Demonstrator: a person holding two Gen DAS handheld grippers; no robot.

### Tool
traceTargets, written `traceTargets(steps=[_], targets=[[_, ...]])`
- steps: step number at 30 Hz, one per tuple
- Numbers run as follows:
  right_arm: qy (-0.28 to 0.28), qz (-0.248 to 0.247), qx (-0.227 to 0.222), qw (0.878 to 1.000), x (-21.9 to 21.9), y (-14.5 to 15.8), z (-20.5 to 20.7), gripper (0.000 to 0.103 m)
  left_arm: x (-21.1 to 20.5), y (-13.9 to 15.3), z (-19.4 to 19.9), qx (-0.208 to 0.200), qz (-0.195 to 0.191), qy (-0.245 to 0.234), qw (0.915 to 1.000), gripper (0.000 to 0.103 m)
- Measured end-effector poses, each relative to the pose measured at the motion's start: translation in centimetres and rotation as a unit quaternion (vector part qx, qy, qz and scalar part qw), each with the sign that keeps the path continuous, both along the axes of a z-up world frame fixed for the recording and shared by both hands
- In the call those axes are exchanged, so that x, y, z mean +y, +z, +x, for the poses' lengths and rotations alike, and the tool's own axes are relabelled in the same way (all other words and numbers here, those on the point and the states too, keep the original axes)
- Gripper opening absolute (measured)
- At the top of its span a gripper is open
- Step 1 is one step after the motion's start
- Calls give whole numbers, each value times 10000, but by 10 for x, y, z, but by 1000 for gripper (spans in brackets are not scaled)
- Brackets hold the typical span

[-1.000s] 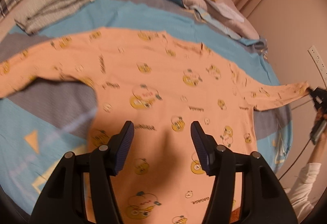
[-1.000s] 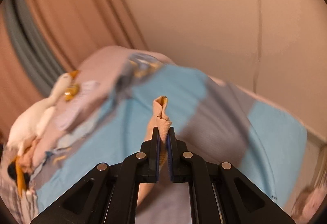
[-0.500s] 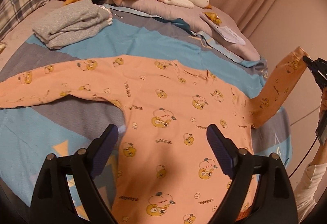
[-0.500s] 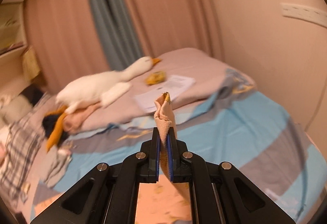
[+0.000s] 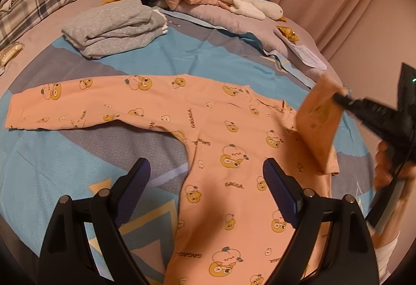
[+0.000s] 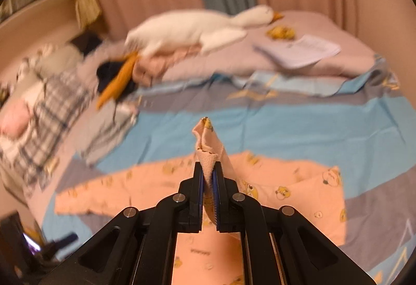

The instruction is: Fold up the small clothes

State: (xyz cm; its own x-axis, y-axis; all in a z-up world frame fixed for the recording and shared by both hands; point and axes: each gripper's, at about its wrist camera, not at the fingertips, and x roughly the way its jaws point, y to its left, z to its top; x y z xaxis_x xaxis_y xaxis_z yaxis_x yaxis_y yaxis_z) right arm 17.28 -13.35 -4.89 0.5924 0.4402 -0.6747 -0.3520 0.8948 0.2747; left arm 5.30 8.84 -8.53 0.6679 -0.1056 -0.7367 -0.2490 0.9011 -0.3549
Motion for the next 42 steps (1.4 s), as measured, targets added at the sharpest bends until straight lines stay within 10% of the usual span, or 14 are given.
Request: traceTargets(steps=[21, 24, 27, 42], targets=[[963, -526, 1220, 9864, 77, -95, -6, 8, 14, -24, 5, 248, -191, 144, 9994, 89], [1032, -535, 1169, 9863, 72, -91, -11, 46, 13, -25, 7, 248, -228, 102, 9994, 89], [1027, -417, 1058, 9882, 58, -83, -16, 58, 10, -24, 11, 219, -337, 30, 9992, 89], [-721, -527, 857, 9923, -61, -71, -21, 58, -41, -45, 76, 283, -1188, -786, 9894, 76]])
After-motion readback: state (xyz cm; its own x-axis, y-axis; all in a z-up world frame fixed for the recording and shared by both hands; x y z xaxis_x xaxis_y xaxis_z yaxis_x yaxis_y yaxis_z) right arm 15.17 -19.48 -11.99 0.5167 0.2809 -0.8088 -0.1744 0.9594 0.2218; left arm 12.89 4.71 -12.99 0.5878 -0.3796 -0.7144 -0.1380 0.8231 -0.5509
